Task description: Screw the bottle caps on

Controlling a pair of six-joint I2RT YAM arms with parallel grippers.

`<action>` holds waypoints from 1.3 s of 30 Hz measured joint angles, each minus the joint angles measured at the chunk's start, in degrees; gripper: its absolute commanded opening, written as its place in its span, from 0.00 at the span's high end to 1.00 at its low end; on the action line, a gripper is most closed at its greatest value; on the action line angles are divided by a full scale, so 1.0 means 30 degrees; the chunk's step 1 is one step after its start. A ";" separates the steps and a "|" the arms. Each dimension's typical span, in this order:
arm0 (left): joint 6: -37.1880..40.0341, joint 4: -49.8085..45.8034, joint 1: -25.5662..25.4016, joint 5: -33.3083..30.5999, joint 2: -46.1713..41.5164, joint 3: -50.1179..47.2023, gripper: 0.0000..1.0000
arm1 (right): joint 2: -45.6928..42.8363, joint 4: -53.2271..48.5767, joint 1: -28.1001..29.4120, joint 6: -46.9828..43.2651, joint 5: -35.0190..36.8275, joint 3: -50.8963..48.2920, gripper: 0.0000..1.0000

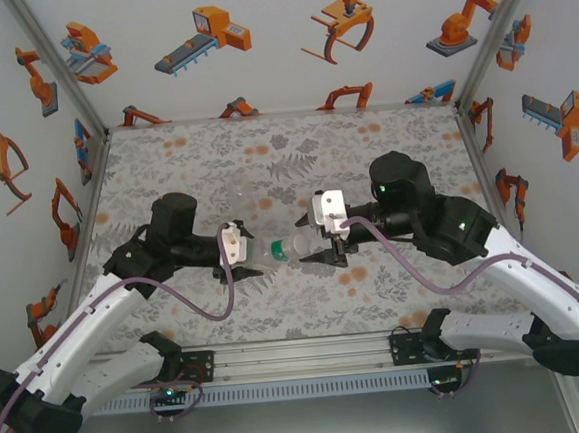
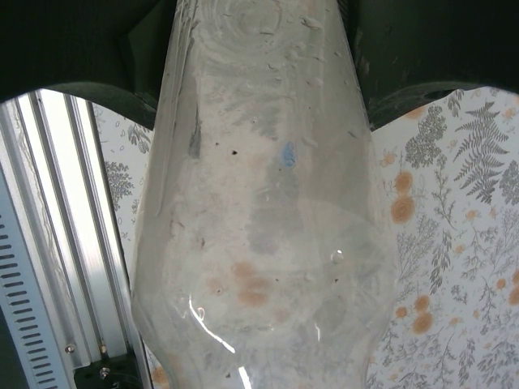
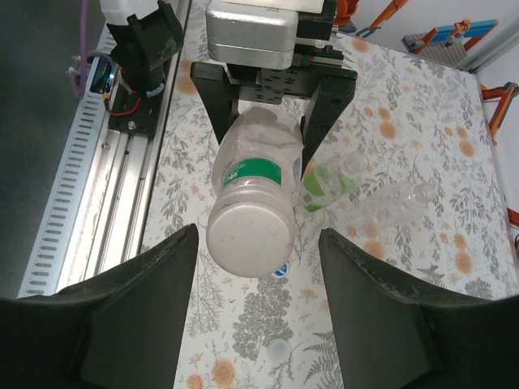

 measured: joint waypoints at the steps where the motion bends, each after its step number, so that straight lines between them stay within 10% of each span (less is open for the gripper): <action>1: 0.0000 0.0000 0.0000 0.0000 0.0000 0.0000 1.00 | 0.0000 0.0015 0.0000 0.0000 -0.0022 -0.0007 0.44; 25: -0.0036 -0.0109 0.0029 -0.1129 -0.0189 0.0007 1.00 | -0.0066 0.1027 0.0000 0.1574 0.0787 -0.0656 0.69; 39: -0.0765 0.0539 0.0058 -0.5282 -0.1406 -0.0882 1.00 | -0.0321 0.7781 -0.0058 1.3755 0.4976 -0.4248 0.85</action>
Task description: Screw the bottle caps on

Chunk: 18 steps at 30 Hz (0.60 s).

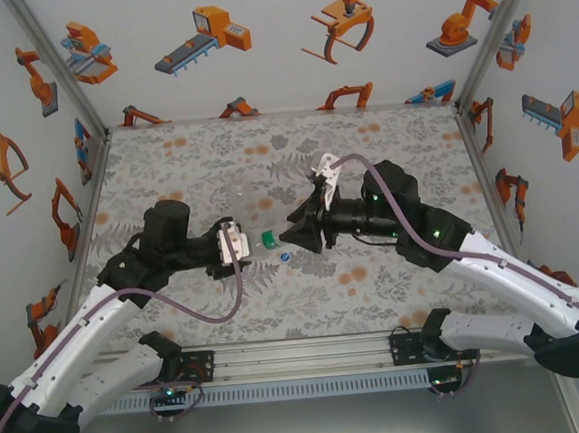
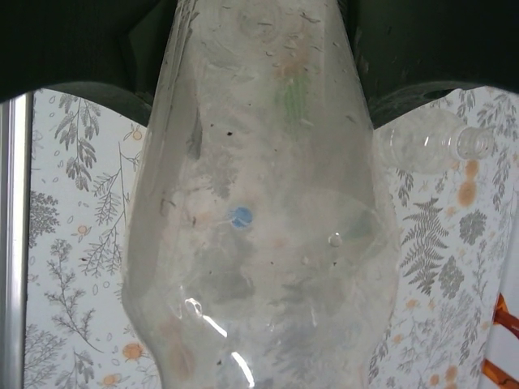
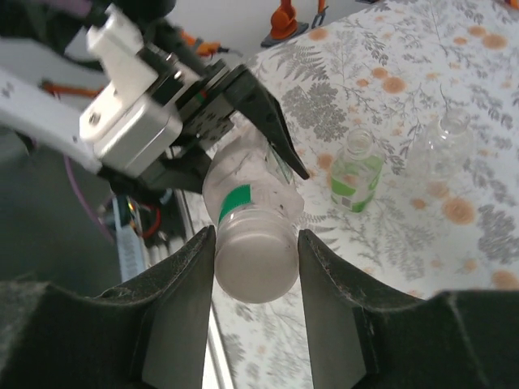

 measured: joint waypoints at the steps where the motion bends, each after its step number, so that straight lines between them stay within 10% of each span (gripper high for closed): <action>1: -0.0044 0.0102 0.0000 -0.0175 0.0000 0.0000 1.00 | -0.0087 0.0481 0.0000 0.1100 0.0466 -0.0255 0.86; 18: -0.0109 0.1362 -0.0044 -0.0226 0.0007 0.0000 1.00 | -0.0117 0.1872 -0.0015 1.0732 0.3905 -0.0678 0.80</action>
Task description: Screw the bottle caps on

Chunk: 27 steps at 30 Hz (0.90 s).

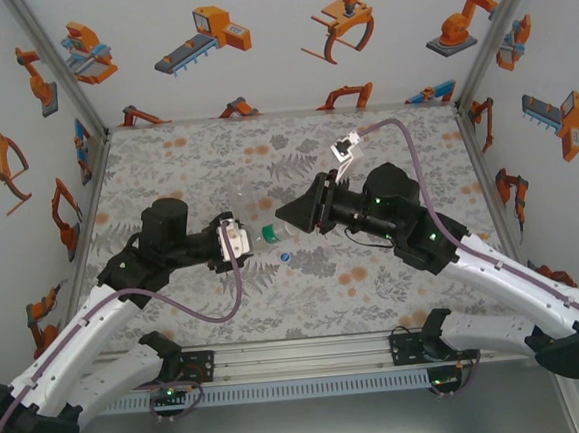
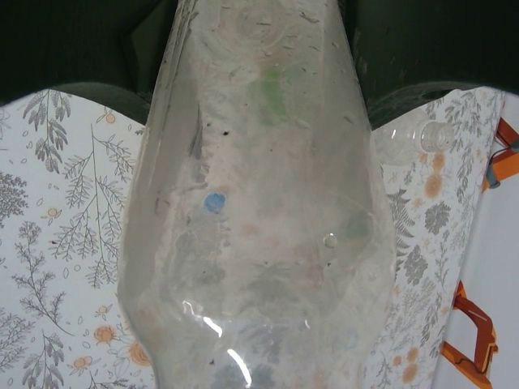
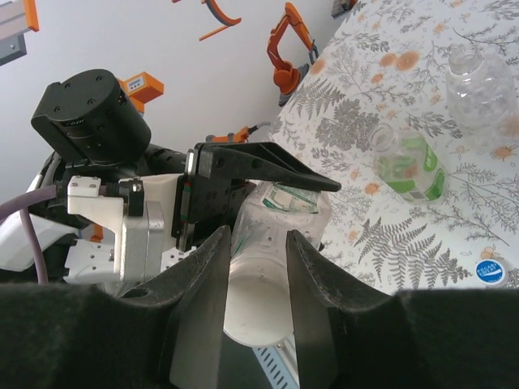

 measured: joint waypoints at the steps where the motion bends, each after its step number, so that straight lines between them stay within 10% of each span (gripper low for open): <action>1: 0.0000 0.0015 0.0000 0.0007 -0.0007 0.0000 1.00 | 0.0007 0.0000 0.0000 -0.0022 -0.0015 0.0036 0.75; 10: -0.0007 0.0568 -0.0029 0.0240 -0.0080 0.0000 1.00 | -0.0197 -0.2157 0.0058 -0.3920 -0.1173 0.1749 0.38; 27: 0.0474 -0.0401 -0.0029 0.4787 0.0138 0.0175 1.00 | -0.0197 -0.9049 0.0058 -2.2396 -0.7905 0.5865 0.35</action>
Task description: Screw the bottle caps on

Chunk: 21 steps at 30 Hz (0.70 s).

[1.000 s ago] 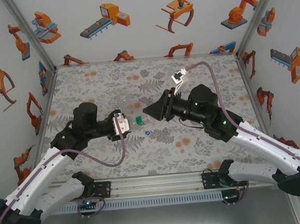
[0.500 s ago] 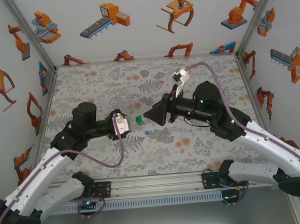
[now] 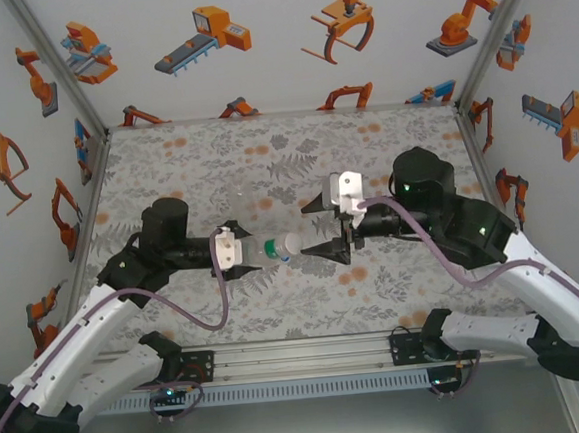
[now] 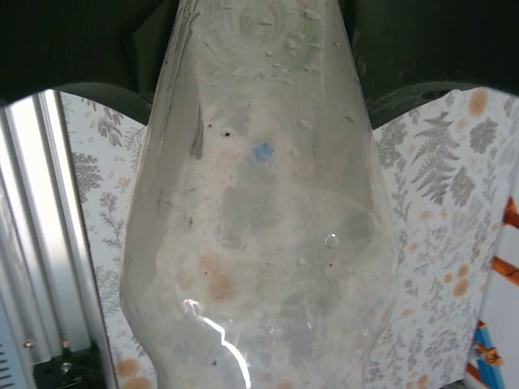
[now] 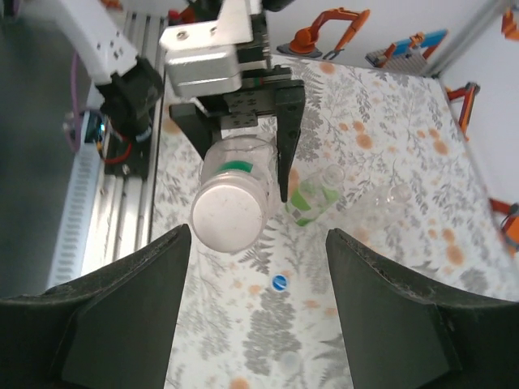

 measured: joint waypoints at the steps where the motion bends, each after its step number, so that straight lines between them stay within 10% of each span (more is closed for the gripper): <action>1: 0.0036 -0.0117 0.0000 0.0219 0.0066 0.0044 1.00 | 0.0204 -0.0452 0.0000 -0.0933 -0.0291 0.0226 0.34; 21: 0.0102 -0.0794 0.0000 0.1071 0.0437 0.0488 1.00 | 0.1902 -0.1887 0.0248 -0.5158 -0.2849 0.0794 0.43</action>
